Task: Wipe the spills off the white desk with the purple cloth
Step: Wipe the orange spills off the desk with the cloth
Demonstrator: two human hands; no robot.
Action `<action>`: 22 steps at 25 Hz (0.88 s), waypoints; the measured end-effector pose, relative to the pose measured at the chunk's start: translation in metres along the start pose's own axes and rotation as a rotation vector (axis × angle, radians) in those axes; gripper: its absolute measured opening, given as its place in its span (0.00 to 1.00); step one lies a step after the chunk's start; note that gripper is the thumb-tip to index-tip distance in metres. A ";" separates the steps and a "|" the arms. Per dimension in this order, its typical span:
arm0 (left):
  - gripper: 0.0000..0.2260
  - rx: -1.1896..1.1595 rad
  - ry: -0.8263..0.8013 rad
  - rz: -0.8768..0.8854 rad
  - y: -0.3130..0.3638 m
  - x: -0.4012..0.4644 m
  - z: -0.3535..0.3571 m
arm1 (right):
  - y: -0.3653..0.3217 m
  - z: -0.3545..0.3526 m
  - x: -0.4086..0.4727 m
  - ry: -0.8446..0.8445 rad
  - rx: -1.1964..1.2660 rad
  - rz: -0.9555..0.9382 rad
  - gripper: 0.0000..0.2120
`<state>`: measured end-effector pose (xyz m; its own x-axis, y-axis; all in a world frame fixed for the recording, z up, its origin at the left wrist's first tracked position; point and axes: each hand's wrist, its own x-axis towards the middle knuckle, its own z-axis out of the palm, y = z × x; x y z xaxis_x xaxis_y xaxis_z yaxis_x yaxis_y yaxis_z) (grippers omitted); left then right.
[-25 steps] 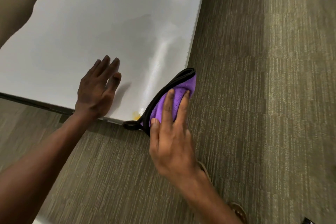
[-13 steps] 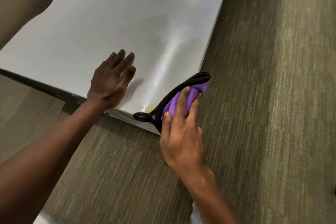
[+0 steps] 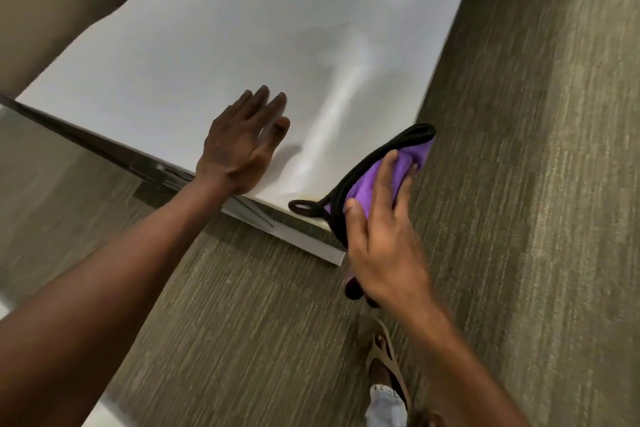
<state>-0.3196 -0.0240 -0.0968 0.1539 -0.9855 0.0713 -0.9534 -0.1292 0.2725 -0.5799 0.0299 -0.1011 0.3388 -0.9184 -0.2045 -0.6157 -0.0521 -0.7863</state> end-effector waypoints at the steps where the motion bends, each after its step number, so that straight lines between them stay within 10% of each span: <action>1: 0.33 0.001 0.000 0.001 -0.001 0.000 0.000 | 0.003 -0.002 0.017 0.027 -0.048 0.003 0.36; 22: 0.32 0.002 0.025 -0.014 -0.002 0.001 0.002 | 0.012 -0.002 0.011 -0.006 0.550 -0.088 0.33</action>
<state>-0.3182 -0.0252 -0.0995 0.1735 -0.9806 0.0916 -0.9518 -0.1430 0.2715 -0.5852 0.0184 -0.1110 0.3768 -0.9176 -0.1263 -0.1237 0.0853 -0.9886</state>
